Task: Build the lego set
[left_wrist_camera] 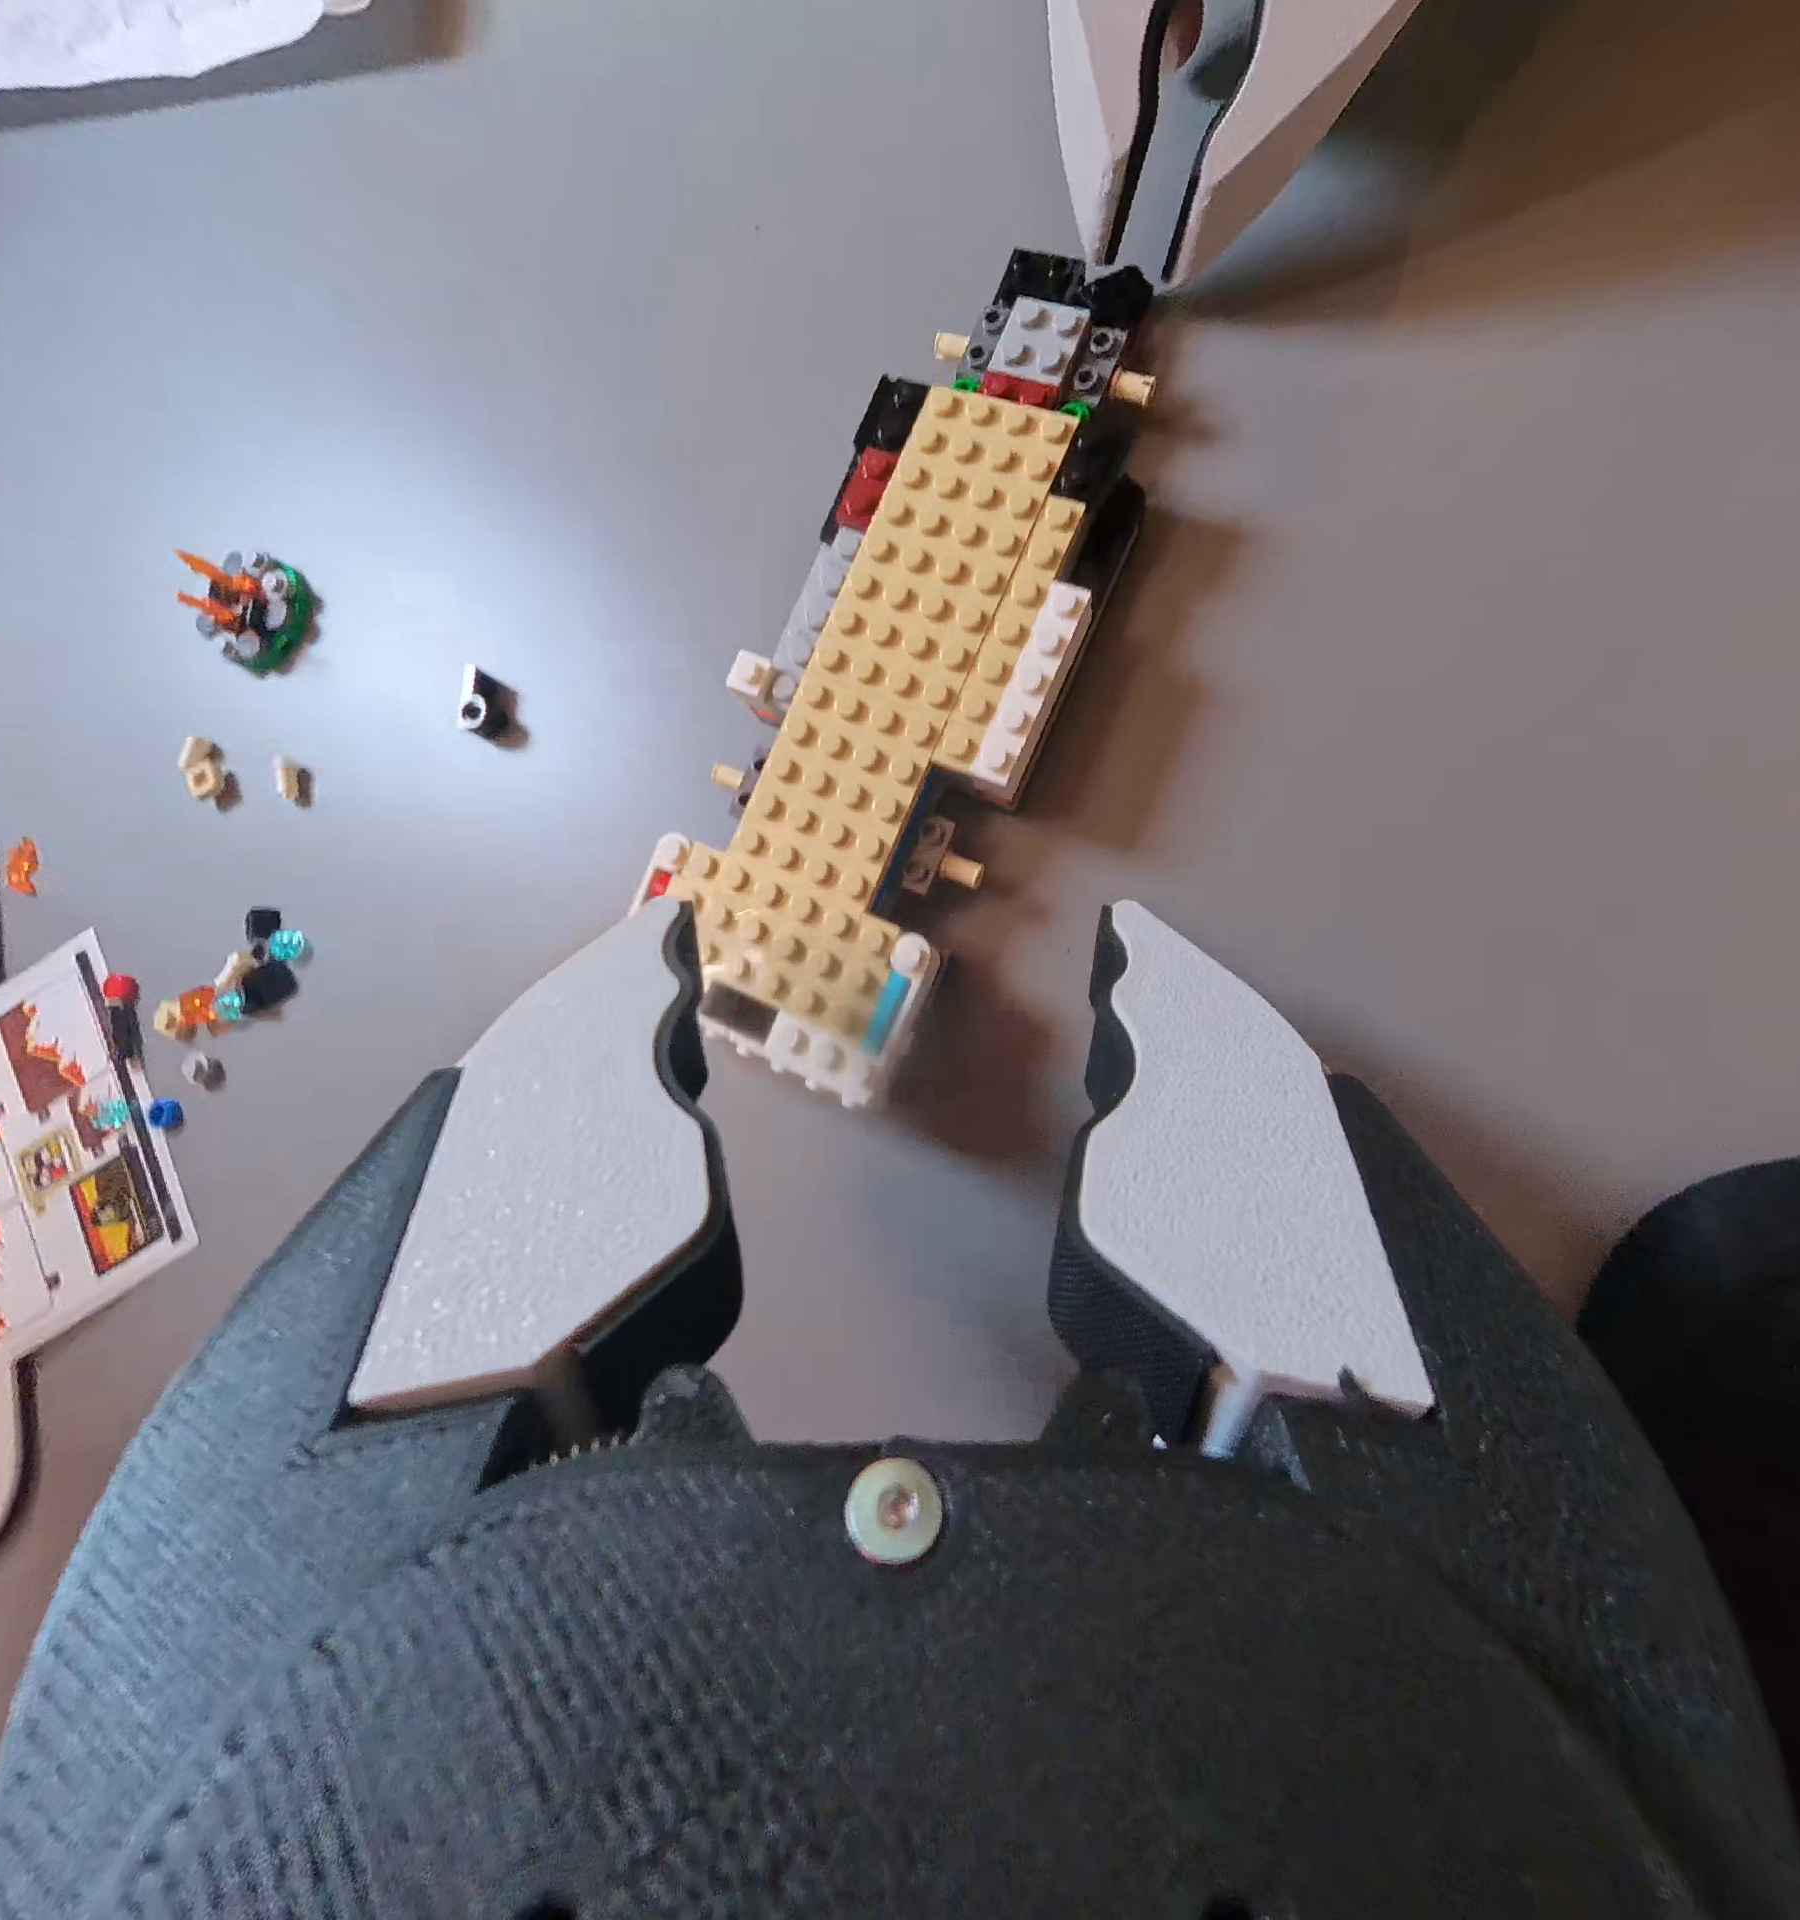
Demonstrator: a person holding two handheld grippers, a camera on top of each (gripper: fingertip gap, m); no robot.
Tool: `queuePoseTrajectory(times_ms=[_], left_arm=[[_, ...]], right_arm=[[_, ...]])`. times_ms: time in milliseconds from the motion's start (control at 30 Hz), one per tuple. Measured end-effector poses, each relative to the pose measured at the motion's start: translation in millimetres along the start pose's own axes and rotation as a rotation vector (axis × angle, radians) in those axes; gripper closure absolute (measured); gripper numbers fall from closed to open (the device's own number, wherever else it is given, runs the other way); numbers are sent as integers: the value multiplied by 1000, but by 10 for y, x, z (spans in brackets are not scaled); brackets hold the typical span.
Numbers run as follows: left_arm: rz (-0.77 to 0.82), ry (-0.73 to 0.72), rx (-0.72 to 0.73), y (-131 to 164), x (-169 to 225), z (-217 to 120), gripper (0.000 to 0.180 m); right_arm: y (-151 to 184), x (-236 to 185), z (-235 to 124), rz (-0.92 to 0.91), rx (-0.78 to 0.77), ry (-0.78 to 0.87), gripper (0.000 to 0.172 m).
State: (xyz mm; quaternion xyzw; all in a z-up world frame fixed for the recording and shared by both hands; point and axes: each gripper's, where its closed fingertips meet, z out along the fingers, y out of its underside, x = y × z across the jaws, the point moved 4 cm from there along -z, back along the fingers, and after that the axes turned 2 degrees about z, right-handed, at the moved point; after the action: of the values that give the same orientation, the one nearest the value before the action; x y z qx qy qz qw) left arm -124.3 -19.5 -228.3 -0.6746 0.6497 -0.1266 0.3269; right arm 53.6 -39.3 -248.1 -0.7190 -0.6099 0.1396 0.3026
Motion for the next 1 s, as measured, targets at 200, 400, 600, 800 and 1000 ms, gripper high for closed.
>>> queuePoseTrajectory(times_ms=[200, 400, 600, 800, 1000], left_arm=[[110, 106, -81, -260, -52, 301, 104], [175, 227, -188, -304, -33, 506, 100], [202, 234, -202, -303, -66, 510, 107], [204, 236, -194, -303, -71, 513, 110], [198, 242, -184, -307, -65, 518, 110]], right_arm=[[8, 14, 17, -6, 2, 15, 165], [-1, 33, 22, -49, 3, 20, 166], [-29, 57, 32, -74, 23, 17, 167], [-47, 67, 41, -133, 14, -6, 167], [-79, 57, 46, -316, -54, -39, 166]])
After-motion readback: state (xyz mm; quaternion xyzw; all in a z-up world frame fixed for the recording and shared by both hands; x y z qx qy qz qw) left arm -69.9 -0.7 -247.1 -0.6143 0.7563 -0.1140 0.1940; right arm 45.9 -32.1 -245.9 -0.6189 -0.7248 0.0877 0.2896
